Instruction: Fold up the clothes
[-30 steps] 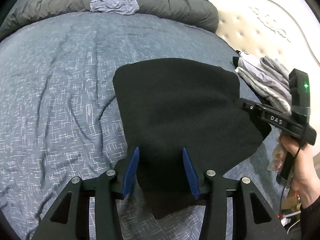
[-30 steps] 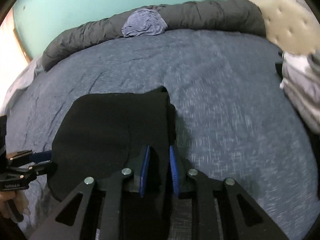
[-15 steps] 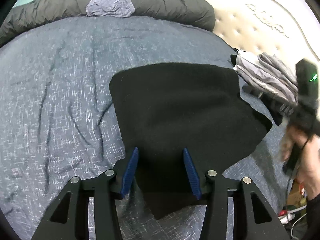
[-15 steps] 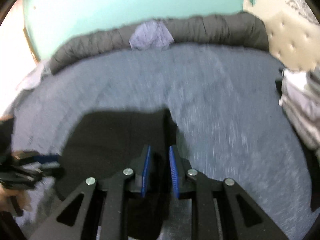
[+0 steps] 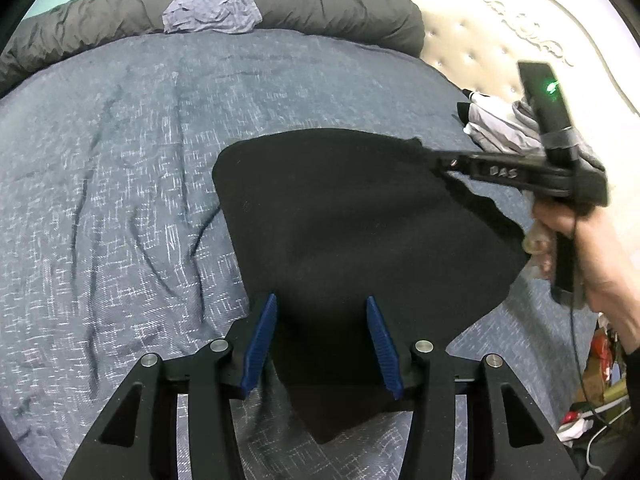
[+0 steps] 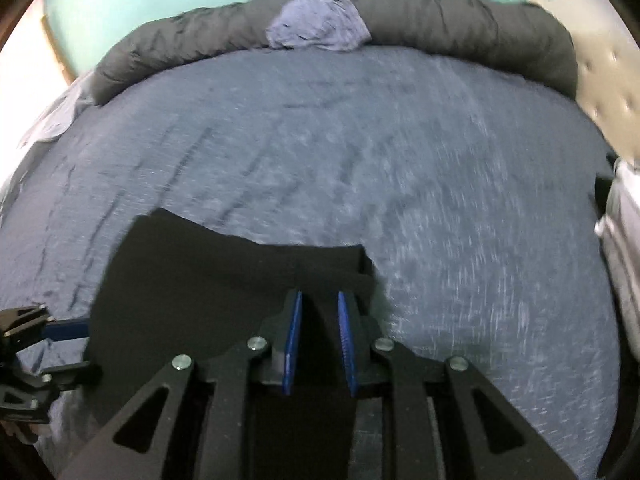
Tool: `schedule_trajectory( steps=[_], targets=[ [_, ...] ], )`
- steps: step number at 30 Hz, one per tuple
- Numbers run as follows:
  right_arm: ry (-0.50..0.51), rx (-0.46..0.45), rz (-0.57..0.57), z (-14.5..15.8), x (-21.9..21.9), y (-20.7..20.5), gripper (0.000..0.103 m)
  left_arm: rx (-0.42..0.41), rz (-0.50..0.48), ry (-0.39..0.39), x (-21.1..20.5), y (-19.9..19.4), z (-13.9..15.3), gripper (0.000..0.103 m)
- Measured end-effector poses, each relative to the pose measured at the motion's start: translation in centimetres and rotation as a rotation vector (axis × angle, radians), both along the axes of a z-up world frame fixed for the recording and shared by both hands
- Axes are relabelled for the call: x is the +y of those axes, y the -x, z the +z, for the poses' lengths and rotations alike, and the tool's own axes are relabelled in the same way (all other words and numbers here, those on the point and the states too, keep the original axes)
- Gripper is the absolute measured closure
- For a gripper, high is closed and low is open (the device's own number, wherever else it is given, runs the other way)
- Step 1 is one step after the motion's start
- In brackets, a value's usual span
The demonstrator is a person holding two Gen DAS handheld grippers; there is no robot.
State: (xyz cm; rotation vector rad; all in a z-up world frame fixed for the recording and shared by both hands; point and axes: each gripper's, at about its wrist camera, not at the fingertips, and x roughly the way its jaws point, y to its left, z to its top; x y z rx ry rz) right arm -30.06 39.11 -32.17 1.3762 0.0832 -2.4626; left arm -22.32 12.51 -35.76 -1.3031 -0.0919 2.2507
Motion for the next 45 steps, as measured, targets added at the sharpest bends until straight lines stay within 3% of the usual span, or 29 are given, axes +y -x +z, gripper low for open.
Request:
schedule_trajectory(
  steps=[6,10,16,21,27,33,36,41,45],
  targets=[
    [0.018,-0.027,-0.026,-1.6,0.8,0.6,0.086,-0.009,0.002,0.000,0.3,0.3,-0.3,0.052],
    [0.011,0.043,-0.046,1.7,1.4,-1.0,0.086,-0.007,0.005,0.001,0.0,0.2,0.4,0.052],
    [0.074,0.120,-0.015,6.0,2.4,-7.3,0.086,-0.005,0.019,-0.029,-1.6,-0.6,1.2,0.052],
    [0.060,0.082,0.028,3.8,0.9,-11.1,0.086,-0.021,0.017,-0.031,-2.1,-1.5,0.8,0.052],
    [0.073,0.030,-0.043,0.2,1.2,-11.0,0.086,-0.042,0.005,-0.036,-2.1,-2.4,-0.4,0.052],
    [0.032,0.035,-0.080,-0.8,1.5,-10.6,0.090,-0.066,-0.016,-0.005,-1.5,-2.6,-1.3,0.051],
    [0.085,0.053,-0.104,0.7,1.9,-11.4,0.089,-0.062,-0.001,-0.018,-2.2,-2.8,-0.4,0.051],
    [0.272,0.099,-0.176,4.6,2.5,-15.2,0.086,-0.011,0.018,-0.050,-4.9,-4.3,2.2,0.051],
    [0.401,0.021,-0.216,3.6,0.9,-17.5,0.082,-0.007,0.046,-0.061,-8.2,-5.8,2.4,0.051]
  ],
)
